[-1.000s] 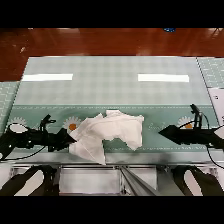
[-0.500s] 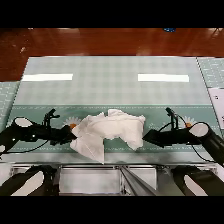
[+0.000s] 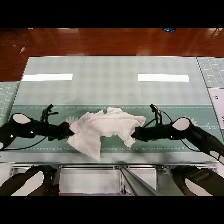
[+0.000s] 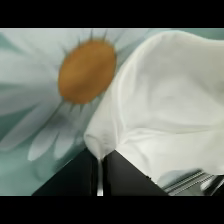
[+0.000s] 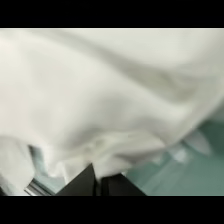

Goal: Fold the shirts.

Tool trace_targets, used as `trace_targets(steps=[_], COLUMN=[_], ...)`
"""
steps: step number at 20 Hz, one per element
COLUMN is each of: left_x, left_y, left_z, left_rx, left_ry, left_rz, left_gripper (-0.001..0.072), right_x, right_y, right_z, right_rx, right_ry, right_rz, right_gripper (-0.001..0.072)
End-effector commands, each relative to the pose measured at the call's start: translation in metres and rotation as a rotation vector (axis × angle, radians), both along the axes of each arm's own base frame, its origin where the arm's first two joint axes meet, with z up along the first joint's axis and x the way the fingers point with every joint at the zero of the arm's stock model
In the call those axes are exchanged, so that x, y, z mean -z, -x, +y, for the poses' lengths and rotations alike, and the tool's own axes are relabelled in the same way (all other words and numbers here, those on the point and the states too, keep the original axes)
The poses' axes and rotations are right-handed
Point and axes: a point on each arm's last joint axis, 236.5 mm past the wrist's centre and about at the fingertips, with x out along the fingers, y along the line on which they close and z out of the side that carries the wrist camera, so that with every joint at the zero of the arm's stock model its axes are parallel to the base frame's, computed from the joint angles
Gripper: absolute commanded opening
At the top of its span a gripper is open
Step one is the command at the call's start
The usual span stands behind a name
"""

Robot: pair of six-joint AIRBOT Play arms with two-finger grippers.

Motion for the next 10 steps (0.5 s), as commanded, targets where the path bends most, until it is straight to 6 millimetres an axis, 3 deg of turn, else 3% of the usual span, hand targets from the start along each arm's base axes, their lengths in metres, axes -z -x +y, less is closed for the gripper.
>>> trace_targets(steps=[1, 2, 4, 6, 8, 10], left_x=[-0.067, -0.104, -0.206, -0.310, -0.407, -0.490], left_y=[-0.053, -0.079, -0.132, -0.158, -0.158, -0.139], left_z=[-0.007, -0.010, -0.012, -0.011, -0.009, -0.004], left_rx=[0.009, -0.009, -0.061, -0.061, -0.035, -0.029], left_ry=[0.057, 0.081, 0.145, 0.160, 0.131, 0.092], left_rz=[-0.186, -0.296, -0.564, -0.818, -1.050, -1.256], left_gripper=[0.0036, 0.0036, 0.0036, 0.0036, 0.0036, 0.0036], right_x=[-0.058, -0.083, -0.151, -0.236, -0.320, -0.381], right_y=[-0.036, -0.055, -0.098, -0.127, -0.130, -0.112], right_z=[0.000, -0.010, -0.039, -0.064, -0.079, -0.087], right_rx=[-0.102, -0.112, -0.104, -0.069, -0.053, -0.061], right_ry=[0.035, 0.076, 0.182, 0.252, 0.300, 0.324], right_rz=[-0.160, -0.225, -0.375, -0.554, -0.726, -0.841], right_gripper=[0.0022, 0.0022, 0.0021, 0.0022, 0.0021, 0.0021])
